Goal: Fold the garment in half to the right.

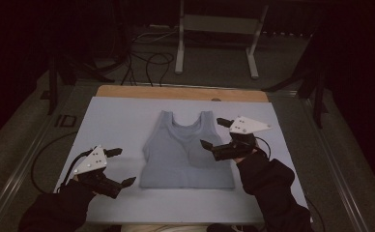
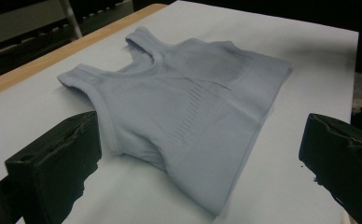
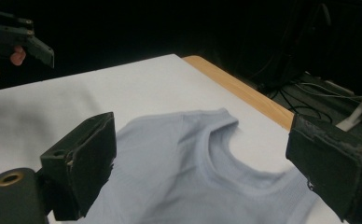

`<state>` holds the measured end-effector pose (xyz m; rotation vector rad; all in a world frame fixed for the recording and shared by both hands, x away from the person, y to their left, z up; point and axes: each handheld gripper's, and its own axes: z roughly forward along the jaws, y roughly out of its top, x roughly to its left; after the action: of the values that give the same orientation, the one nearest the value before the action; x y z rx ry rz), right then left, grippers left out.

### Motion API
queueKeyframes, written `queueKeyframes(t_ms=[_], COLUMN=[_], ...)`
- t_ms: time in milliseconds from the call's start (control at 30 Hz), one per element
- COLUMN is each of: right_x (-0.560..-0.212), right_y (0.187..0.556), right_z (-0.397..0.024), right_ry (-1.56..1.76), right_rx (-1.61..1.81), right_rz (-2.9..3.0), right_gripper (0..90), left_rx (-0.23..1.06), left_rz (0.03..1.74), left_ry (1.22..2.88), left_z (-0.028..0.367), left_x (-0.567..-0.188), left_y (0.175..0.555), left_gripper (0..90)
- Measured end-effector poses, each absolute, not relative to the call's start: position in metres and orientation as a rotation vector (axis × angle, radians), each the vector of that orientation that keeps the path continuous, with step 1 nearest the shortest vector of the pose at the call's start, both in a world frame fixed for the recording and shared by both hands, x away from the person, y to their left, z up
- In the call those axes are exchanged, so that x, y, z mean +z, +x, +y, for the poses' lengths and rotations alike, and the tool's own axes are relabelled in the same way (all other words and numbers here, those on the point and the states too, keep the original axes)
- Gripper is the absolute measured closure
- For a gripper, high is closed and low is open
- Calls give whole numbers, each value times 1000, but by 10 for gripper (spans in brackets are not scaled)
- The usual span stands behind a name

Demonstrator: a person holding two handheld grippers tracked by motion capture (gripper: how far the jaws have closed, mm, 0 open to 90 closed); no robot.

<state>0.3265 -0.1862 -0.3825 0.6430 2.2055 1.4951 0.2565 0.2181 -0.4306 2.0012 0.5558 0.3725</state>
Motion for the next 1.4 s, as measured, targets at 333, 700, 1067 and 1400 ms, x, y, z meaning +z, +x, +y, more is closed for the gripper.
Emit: queueKeyframes(t_ms=[333, 700, 1067, 1400], right_x=[-387, -400, -412, -424], right_y=[357, 390, 419, 447], right_z=[-148, -112, -82, -63], right_ry=[647, 665, 717, 760], right_rx=[1521, 1506, 1454, 1393], right_rz=[2258, 2296, 2344, 2394], right_gripper=[84, 84, 85, 85], left_rx=[360, 317, 294, 276], left_rz=[534, 522, 506, 523], left_ry=[2020, 2095, 2152, 2224], left_z=[209, 190, 177, 168], left_x=[-427, -438, -452, -469], left_y=[262, 268, 268, 265], left_gripper=[1, 1, 1, 2])
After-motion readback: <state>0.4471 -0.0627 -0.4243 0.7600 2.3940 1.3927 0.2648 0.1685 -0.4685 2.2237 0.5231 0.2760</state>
